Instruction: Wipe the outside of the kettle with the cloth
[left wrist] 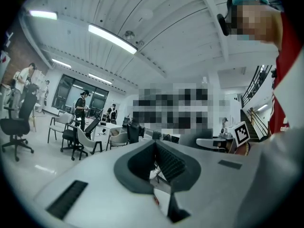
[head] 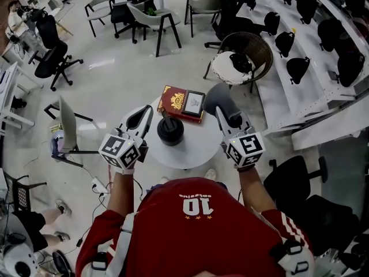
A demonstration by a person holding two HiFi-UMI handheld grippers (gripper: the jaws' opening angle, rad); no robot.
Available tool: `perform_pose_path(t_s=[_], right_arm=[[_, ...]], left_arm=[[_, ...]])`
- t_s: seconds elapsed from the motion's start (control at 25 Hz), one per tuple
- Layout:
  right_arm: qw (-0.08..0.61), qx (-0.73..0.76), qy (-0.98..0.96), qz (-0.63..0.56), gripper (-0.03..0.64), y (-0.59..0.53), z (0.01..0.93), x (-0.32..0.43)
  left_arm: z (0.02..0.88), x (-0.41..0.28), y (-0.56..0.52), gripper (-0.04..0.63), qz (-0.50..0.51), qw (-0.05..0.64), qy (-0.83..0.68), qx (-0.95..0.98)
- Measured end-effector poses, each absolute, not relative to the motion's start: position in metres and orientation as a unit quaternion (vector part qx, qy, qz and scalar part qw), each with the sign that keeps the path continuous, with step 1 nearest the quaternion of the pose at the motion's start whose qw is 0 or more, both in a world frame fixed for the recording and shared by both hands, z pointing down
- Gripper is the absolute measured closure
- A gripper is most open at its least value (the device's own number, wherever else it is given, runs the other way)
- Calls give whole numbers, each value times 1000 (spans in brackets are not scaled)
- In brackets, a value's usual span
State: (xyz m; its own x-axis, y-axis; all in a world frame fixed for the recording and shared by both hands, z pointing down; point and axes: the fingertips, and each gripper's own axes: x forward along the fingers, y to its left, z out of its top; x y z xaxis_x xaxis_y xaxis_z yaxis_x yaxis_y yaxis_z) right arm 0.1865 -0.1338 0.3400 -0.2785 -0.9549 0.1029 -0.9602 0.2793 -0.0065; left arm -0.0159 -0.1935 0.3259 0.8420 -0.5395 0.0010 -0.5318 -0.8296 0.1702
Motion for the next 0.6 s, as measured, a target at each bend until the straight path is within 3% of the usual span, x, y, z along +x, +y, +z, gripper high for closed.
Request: perform_pose_path(t_s=[0.6], right_arm=[[32, 603, -796, 36, 574, -145, 341, 197]], left_arm=[[329, -21, -203, 588, -18, 58, -322, 945]])
